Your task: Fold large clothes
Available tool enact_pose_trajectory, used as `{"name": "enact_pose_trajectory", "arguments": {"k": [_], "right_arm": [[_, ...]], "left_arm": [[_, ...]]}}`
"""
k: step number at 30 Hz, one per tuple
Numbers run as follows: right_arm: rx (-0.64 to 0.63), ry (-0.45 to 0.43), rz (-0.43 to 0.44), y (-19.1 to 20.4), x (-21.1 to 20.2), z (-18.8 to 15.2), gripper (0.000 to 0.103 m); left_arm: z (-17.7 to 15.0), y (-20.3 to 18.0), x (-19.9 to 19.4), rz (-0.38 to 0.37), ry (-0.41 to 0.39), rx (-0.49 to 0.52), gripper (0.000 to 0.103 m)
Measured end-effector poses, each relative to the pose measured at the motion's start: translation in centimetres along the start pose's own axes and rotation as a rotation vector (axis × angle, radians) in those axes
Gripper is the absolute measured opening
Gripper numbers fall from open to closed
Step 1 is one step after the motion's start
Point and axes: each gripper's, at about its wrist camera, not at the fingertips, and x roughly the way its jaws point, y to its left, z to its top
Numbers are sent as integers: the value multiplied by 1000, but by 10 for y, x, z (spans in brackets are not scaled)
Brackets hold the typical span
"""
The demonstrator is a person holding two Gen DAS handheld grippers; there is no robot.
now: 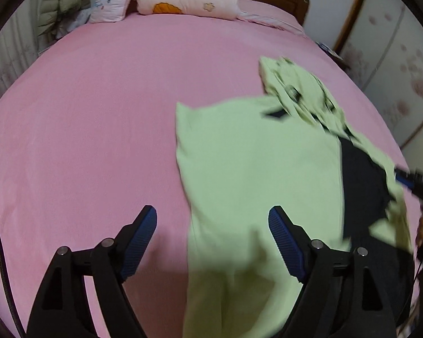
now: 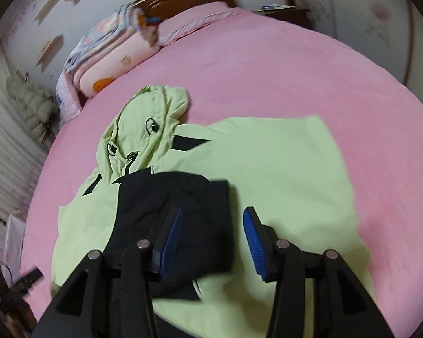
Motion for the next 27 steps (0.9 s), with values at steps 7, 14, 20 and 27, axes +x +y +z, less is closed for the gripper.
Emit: {"name": "enact_pose_trajectory", "arguments": {"k": [7, 14, 20, 27], "right_arm": [[-71, 92, -62, 11, 58, 16, 46], [-89, 93, -40, 4, 76, 7, 45], [-206, -18, -85, 25, 67, 13, 25], [-209, -3, -177, 25, 99, 20, 28]], "left_arm": [[56, 29, 77, 50, 76, -119, 80], [68, 31, 112, 48, 75, -130, 28], [76, 20, 92, 132, -55, -86, 2], [72, 16, 115, 232, -32, -84, 6]]}}
